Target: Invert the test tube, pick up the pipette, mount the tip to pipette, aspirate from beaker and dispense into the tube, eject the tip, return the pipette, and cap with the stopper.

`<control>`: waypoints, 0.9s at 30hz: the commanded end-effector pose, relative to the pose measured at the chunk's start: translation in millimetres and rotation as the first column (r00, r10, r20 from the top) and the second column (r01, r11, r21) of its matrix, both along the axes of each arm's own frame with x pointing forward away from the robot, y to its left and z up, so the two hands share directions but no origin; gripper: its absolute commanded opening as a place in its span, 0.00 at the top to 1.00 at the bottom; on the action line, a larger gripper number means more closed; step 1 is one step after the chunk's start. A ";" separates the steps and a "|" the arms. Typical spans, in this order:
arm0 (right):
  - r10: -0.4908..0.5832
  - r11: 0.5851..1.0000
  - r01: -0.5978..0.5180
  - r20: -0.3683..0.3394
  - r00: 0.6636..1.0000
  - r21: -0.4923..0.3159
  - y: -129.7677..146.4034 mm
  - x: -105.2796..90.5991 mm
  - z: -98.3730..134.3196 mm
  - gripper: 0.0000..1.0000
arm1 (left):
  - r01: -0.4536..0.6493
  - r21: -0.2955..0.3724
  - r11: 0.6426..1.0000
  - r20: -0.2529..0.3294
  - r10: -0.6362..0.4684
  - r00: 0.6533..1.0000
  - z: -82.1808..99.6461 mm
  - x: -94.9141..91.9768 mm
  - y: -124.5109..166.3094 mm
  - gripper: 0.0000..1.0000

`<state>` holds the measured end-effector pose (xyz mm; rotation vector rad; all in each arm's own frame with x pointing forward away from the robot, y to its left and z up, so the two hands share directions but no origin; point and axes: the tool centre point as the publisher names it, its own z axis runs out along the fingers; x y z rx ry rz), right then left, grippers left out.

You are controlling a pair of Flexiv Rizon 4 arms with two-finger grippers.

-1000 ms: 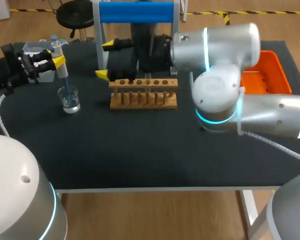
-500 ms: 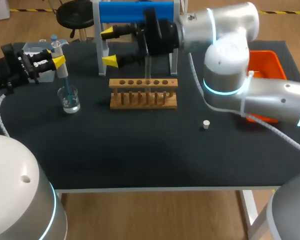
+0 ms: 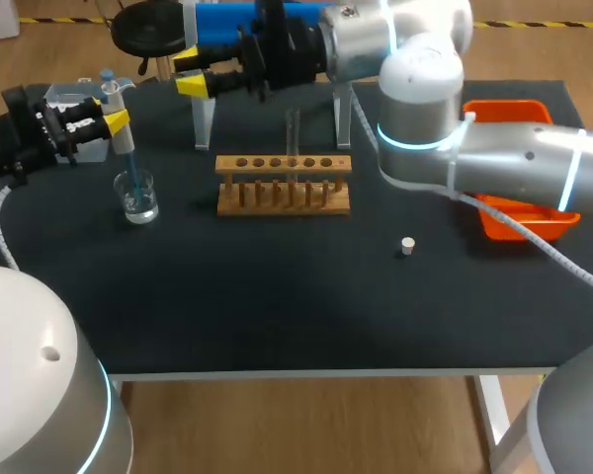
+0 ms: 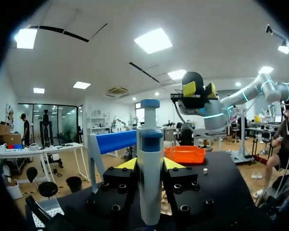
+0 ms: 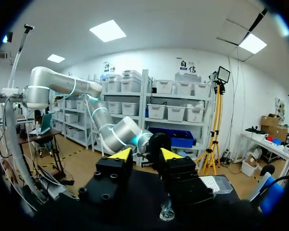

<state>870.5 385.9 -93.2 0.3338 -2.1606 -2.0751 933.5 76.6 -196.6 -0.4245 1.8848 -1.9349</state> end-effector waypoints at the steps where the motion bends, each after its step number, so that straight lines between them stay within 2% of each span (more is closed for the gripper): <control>1: 0.073 0.997 -0.073 -0.023 0.997 0.012 19.4 11.5 0.0 1.00 | 0.004 -0.002 1.000 0.002 -0.004 1.000 -0.4 0.1 1.3 1.00; 4: 0.090 0.995 -0.088 -0.065 0.994 0.037 29.2 17.7 2.8 1.00 | 0.004 -0.002 1.000 0.002 -0.004 1.000 -0.4 0.1 1.3 1.00; 18: 0.113 0.993 -0.110 -0.068 0.991 0.053 69.8 32.3 7.1 1.00 | 0.004 -0.002 1.000 0.002 -0.004 1.000 -0.4 0.1 1.3 1.00; 27: 0.120 0.992 -0.117 -0.068 0.990 0.048 87.8 38.9 2.0 1.00 | 0.004 -0.002 1.000 0.002 -0.004 1.000 -0.4 0.1 1.3 1.00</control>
